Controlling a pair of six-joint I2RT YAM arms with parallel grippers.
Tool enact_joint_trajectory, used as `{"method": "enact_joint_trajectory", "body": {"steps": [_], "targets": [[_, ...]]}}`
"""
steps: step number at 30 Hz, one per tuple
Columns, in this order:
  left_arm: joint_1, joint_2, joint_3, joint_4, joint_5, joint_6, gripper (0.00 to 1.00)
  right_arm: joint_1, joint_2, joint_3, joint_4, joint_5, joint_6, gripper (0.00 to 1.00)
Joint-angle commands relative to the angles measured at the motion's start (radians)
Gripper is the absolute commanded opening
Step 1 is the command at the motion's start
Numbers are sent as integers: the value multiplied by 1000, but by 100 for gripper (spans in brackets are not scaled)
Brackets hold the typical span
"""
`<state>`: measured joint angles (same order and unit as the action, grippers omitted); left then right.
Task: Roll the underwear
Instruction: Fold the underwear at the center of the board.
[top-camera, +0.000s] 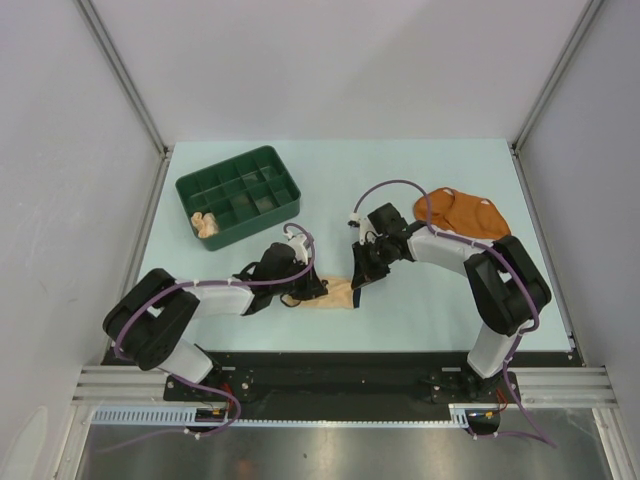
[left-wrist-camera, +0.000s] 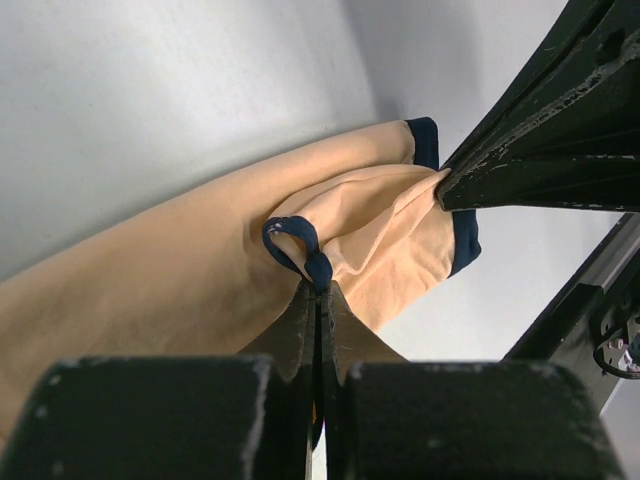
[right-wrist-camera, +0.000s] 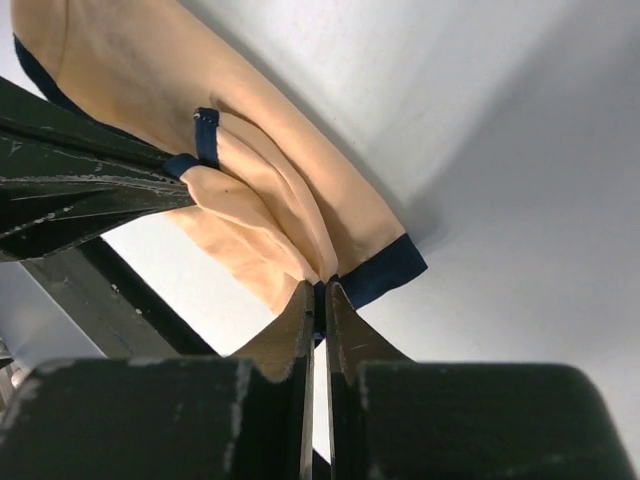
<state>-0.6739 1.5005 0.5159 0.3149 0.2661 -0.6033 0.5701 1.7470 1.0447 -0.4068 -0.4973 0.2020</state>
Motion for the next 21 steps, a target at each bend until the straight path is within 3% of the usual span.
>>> {"method": "enact_joint_trajectory", "body": {"steps": [1, 9, 12, 15, 18, 21], "targets": [[10, 6, -7, 42, 13, -12, 0, 5, -1, 2, 20, 48, -6, 4], [17, 6, 1, 32, 12, -13, 1, 5, 22, 2, 54, 124, -35, 0], [19, -17, 27, -13, 7, -9, 20, 5, 43, 2, 69, 134, -36, 0], [19, -80, 55, -81, -43, 0, 61, 5, 58, 2, 82, 146, -33, 0], [16, -187, 88, -178, -123, 14, 75, 5, 75, 2, 89, 158, -27, 0], [-9, -218, 87, -181, -145, -3, 75, 5, 80, 2, 91, 164, -21, 0]]}}
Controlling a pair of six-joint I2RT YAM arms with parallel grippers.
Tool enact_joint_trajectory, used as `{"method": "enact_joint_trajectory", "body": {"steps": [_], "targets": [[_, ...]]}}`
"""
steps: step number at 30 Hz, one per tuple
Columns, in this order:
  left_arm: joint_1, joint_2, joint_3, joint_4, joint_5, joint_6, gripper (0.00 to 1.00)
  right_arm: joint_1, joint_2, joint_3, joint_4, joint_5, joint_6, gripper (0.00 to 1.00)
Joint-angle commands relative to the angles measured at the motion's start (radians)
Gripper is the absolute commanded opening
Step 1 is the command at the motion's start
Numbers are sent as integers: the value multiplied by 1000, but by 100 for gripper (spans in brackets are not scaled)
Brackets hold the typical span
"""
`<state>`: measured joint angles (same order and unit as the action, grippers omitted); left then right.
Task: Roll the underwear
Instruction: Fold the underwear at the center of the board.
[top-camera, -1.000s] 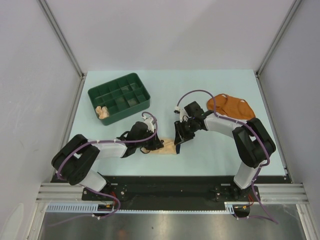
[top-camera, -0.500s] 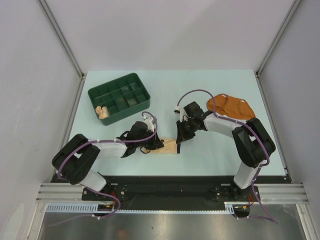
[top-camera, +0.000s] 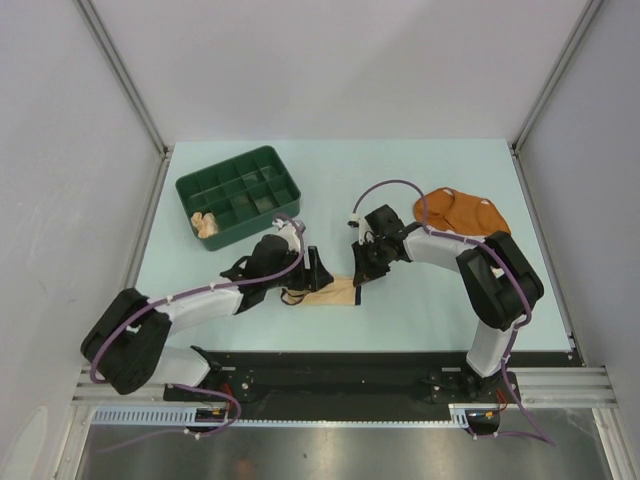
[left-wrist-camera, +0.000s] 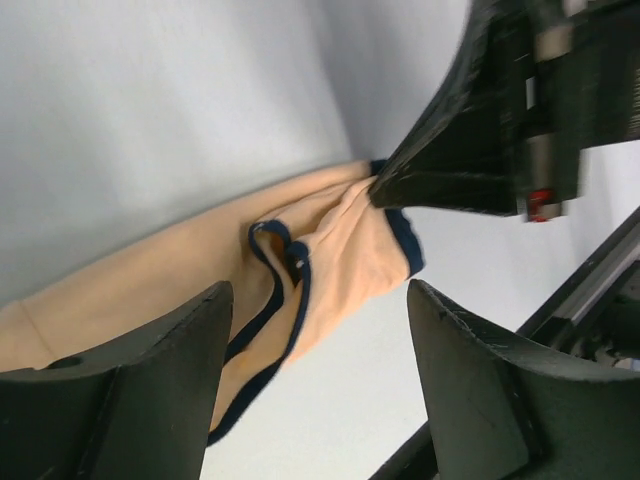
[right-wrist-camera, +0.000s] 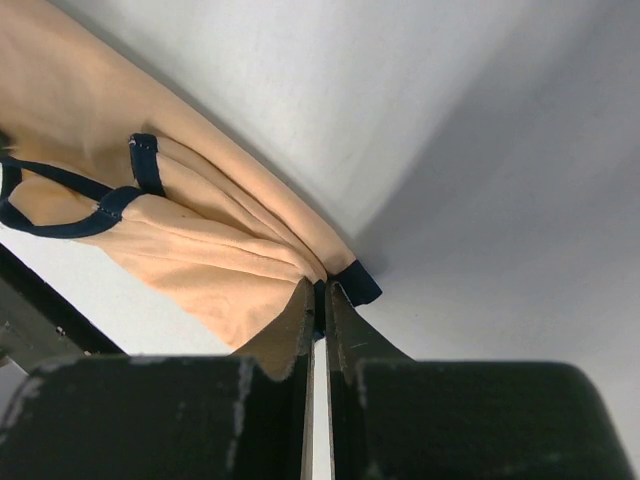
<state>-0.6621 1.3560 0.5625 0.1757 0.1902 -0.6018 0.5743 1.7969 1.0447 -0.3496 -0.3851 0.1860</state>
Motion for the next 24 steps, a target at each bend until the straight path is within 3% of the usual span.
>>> {"method": "enact_joint_trajectory", "body": {"steps": [1, 8, 18, 21, 24], "targets": [[-28, -75, 39, -39, -70, -13, 76, 1, 32, 2, 35, 54, -3, 0], [-103, 20, 5, 73, 2, -92, 75, 1, 27, 2, 37, 54, 4, 0], [-102, 152, -10, 133, -81, -89, 75, 2, 18, 2, 32, 48, 3, 0], [-102, 147, -26, 119, -106, -92, 74, 2, -4, 2, 17, 51, -8, 8], [-102, 140, -36, 114, -109, -81, 74, 1, -46, 2, 4, 51, -34, 37]]}}
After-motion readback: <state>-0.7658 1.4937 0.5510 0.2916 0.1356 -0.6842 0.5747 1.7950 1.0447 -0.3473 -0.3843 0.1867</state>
